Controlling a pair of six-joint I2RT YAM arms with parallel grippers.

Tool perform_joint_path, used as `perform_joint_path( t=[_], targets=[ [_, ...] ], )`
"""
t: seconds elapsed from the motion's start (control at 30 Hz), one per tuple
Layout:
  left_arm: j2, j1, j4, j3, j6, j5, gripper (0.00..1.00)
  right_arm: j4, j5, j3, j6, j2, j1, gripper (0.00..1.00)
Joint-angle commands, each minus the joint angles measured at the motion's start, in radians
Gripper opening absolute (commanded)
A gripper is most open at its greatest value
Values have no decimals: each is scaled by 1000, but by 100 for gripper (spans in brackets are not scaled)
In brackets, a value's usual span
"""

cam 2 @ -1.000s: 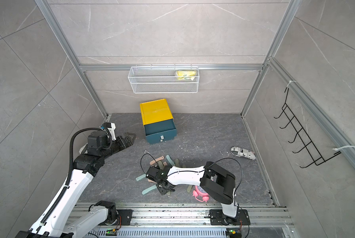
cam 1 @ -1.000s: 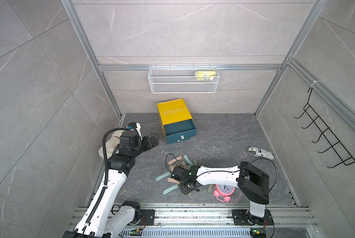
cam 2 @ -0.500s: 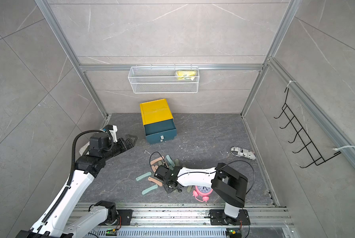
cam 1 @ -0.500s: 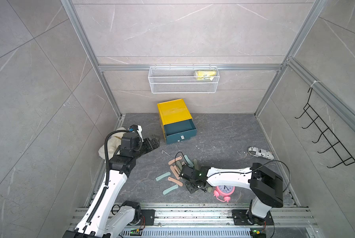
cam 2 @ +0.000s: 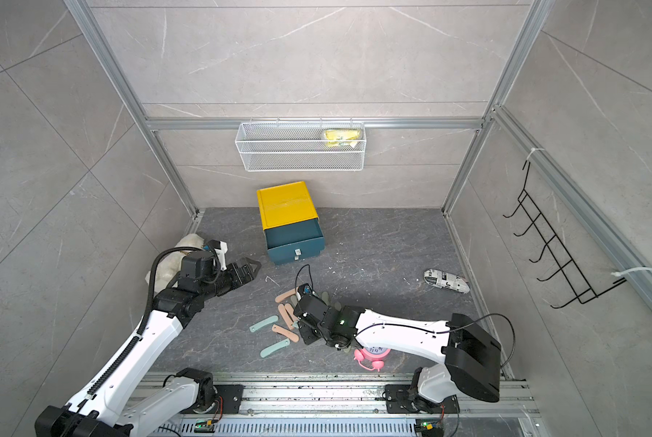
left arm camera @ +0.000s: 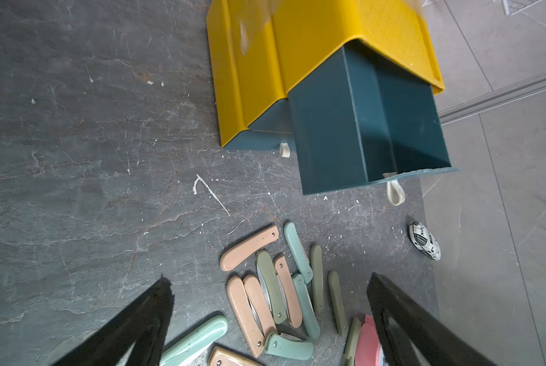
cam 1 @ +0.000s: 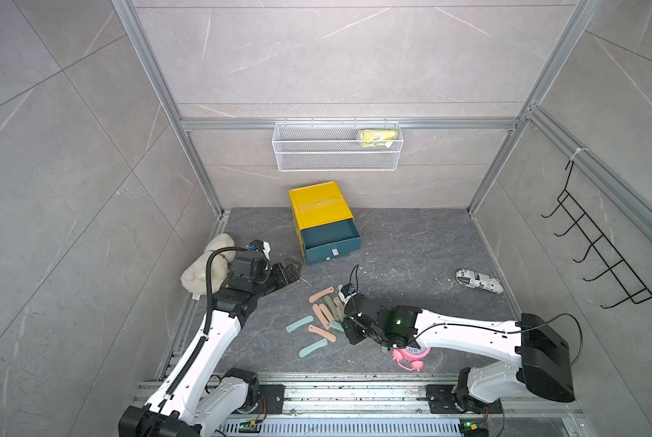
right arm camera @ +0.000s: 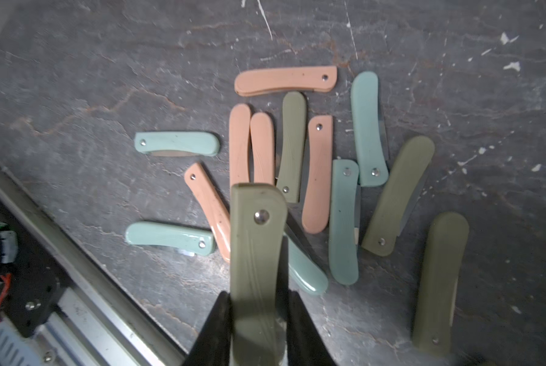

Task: Place the fruit knives into the drawer by color
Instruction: Pick up the fruit knife from the center of the board, then place the fruit knife in the drawer.

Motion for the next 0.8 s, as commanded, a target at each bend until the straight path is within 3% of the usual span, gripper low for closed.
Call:
perform_joint_path(
  t=[0.0, 0.2, 0.4, 0.67, 0.77],
  targets=[
    [-2, -8, 62, -7, -22, 13, 99, 26, -2, 86, -17, -34, -31, 23],
    [12, -47, 84, -29, -39, 4, 99, 68, -32, 351, -119, 59, -174, 23],
    [25, -115, 83, -31, -44, -25, 99, 114, -42, 637, -155, 258, -302, 25],
    [32, -134, 74, -36, -43, -25, 99, 76, -23, 876, -163, 485, -376, 25],
    [28, -136, 75, -39, -43, -24, 99, 87, -14, 854, -163, 498, -375, 25]
  ],
)
